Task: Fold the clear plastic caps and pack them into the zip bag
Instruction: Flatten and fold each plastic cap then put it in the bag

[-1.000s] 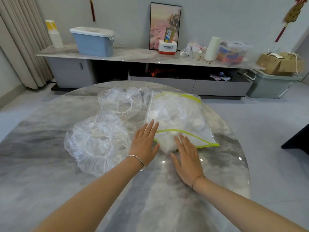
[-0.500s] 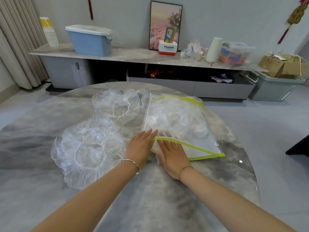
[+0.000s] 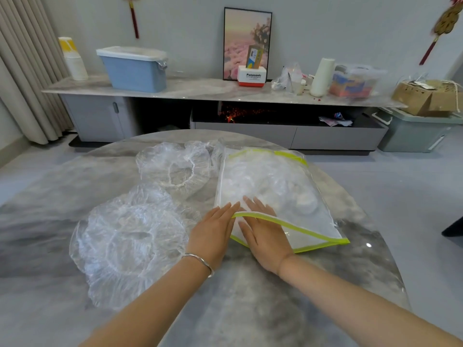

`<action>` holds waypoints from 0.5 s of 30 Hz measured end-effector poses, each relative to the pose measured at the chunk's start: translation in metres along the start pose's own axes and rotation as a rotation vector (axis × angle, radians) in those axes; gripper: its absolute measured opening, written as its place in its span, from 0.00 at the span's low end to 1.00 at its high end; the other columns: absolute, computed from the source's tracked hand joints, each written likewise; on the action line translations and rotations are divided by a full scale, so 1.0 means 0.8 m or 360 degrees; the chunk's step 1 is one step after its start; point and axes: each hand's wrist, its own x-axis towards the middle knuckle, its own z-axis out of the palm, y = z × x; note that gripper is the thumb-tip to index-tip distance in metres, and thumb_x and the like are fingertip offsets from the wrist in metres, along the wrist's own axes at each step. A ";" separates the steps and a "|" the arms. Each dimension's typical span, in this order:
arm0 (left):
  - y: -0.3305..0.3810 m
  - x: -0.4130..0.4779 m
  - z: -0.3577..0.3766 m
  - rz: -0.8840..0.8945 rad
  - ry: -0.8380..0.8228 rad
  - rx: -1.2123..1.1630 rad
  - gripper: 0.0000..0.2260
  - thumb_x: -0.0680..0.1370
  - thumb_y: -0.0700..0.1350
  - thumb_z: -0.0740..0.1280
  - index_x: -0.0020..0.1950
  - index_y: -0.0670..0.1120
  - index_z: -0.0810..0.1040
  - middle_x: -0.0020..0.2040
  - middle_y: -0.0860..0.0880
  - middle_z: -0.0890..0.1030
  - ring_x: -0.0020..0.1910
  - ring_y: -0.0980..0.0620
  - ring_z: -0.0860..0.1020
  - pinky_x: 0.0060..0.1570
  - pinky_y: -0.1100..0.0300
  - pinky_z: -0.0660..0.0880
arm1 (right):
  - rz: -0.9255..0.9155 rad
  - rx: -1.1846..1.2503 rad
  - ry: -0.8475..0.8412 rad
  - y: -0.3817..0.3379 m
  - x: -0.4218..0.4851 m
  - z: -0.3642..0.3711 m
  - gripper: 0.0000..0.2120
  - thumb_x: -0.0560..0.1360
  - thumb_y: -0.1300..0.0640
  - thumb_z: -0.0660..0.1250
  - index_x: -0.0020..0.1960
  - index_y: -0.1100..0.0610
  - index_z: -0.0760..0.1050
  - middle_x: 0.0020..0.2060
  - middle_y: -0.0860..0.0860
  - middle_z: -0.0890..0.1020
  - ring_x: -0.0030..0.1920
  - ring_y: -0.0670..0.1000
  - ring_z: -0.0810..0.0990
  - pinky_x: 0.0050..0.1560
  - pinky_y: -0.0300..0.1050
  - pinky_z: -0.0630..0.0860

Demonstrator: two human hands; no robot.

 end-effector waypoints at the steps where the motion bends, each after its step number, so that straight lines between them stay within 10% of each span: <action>1: 0.000 0.000 -0.001 -0.0004 -0.0018 -0.0003 0.19 0.83 0.49 0.48 0.75 0.58 0.56 0.75 0.57 0.60 0.74 0.56 0.56 0.67 0.65 0.58 | -0.0074 -0.0030 -0.0004 0.001 -0.022 -0.004 0.29 0.79 0.40 0.37 0.75 0.47 0.58 0.76 0.46 0.54 0.76 0.48 0.49 0.73 0.41 0.41; 8: 0.002 -0.003 -0.006 0.0005 -0.0058 0.0018 0.19 0.83 0.49 0.48 0.75 0.58 0.55 0.75 0.56 0.61 0.74 0.56 0.57 0.66 0.65 0.61 | -0.0176 -0.0351 -0.0566 0.021 -0.018 -0.016 0.33 0.74 0.35 0.32 0.77 0.46 0.41 0.75 0.41 0.41 0.72 0.42 0.33 0.71 0.42 0.31; 12: 0.005 -0.001 -0.010 -0.0002 -0.0098 0.0052 0.20 0.83 0.50 0.47 0.75 0.60 0.53 0.75 0.56 0.59 0.74 0.55 0.56 0.66 0.63 0.61 | -0.0002 -0.0563 -0.0545 0.034 0.041 0.003 0.26 0.82 0.43 0.40 0.78 0.48 0.42 0.76 0.43 0.42 0.75 0.46 0.35 0.73 0.47 0.33; 15: 0.004 -0.004 -0.014 -0.0055 -0.0154 0.0240 0.23 0.83 0.54 0.49 0.76 0.59 0.45 0.77 0.53 0.53 0.76 0.51 0.52 0.71 0.58 0.54 | 0.0038 -0.0515 -0.0477 0.026 0.041 0.006 0.36 0.74 0.35 0.28 0.78 0.48 0.44 0.77 0.44 0.43 0.76 0.48 0.37 0.72 0.47 0.34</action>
